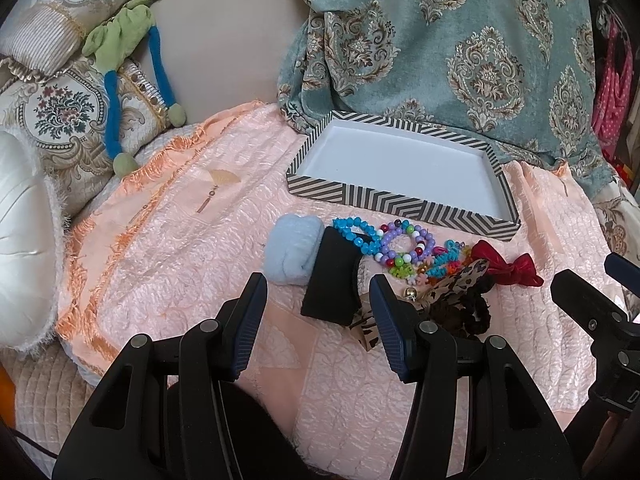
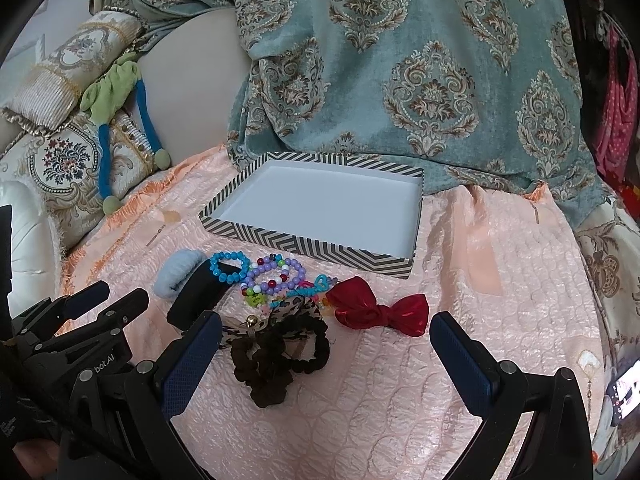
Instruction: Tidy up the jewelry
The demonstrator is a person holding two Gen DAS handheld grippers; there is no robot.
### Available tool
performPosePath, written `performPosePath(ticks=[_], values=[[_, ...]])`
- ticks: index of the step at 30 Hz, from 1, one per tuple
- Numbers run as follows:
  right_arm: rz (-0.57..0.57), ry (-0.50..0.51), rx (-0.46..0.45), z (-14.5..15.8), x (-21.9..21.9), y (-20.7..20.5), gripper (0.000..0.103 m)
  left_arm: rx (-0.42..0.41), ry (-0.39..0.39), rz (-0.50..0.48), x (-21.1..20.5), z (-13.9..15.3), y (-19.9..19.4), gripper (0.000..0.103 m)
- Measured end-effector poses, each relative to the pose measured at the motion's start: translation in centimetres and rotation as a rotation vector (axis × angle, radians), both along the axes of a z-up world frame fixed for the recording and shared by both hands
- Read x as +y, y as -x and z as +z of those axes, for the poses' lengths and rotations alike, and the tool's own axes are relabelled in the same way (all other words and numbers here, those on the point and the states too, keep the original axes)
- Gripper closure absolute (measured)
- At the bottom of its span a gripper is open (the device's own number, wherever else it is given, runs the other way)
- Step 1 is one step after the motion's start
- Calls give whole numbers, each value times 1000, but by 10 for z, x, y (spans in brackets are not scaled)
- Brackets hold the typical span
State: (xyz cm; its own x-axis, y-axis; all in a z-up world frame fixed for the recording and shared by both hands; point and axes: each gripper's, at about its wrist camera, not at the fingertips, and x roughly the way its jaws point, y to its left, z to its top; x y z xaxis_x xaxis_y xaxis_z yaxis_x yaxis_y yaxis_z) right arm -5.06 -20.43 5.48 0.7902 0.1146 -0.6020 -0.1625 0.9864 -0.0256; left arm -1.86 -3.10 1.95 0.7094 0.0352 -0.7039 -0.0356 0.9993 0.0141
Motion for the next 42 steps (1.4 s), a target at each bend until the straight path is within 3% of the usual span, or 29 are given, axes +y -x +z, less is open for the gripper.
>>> performPosePath(ticks=[31,42], values=[[4,-7,48,-14,-3,-11,0,34,16,24,10,-10,-10,50],[11,-44,75,-21,-23,-20,0,84,80,21,33,-17,-17,50]])
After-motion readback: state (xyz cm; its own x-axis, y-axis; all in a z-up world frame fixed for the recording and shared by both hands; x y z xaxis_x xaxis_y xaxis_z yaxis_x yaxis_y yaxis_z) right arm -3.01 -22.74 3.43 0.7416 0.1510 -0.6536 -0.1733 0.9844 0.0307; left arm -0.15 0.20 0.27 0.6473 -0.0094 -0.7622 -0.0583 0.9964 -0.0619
